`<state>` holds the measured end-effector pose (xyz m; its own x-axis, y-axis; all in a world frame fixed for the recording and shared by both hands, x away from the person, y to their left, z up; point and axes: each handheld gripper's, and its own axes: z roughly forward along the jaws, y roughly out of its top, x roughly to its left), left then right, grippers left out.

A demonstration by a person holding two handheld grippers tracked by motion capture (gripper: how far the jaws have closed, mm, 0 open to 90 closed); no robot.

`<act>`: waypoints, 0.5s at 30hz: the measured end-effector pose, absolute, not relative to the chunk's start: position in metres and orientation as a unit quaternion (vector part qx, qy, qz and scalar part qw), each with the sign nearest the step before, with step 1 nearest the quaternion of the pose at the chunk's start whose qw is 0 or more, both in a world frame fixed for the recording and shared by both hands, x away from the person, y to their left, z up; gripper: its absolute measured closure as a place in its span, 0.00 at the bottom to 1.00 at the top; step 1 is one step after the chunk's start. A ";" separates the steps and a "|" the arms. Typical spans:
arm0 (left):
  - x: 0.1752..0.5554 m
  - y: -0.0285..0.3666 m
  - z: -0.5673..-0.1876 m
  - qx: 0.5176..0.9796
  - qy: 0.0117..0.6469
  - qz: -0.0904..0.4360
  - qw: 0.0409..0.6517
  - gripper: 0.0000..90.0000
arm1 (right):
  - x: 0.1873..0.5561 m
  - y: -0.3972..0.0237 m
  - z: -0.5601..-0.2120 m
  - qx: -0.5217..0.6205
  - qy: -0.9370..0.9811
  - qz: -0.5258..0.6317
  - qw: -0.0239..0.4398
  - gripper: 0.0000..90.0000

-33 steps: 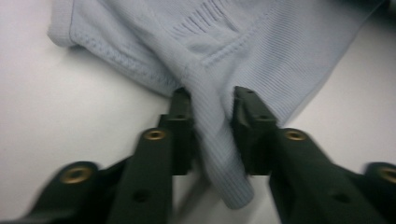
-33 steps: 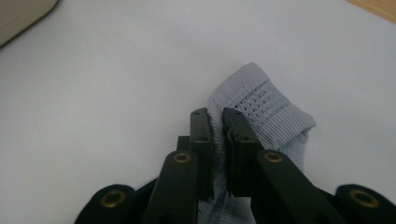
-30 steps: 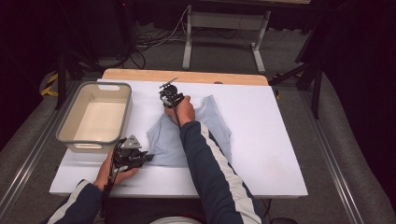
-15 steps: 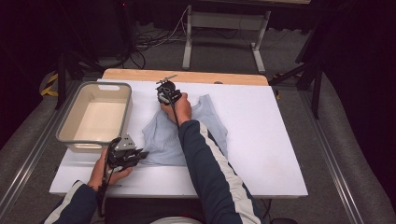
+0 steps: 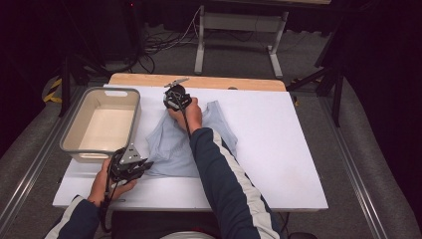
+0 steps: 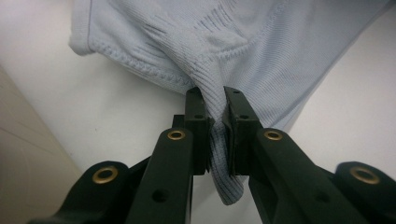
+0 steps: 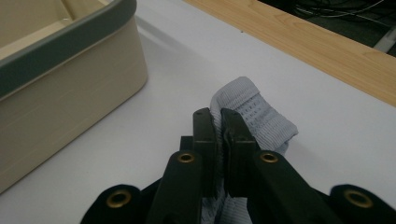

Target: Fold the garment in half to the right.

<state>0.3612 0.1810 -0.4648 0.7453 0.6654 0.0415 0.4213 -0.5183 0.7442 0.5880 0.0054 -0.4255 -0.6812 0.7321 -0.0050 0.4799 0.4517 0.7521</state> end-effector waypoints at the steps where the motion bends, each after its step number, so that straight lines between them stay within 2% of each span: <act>1: 0.361 0.182 -0.464 0.855 0.318 0.161 0.378 0.91 | 0.588 0.006 -0.425 0.360 0.837 0.377 0.167 0.96; 15: 0.356 0.172 -0.437 0.822 0.302 0.172 0.450 0.89 | 0.579 -0.009 -0.397 0.347 0.826 0.412 0.166 0.96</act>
<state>0.3555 0.1722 -0.4368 0.7583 0.6518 0.0100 0.3425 -0.4115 0.8446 0.5794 -0.0093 -0.3968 -0.7043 0.7099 0.0103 0.4357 0.4207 0.7957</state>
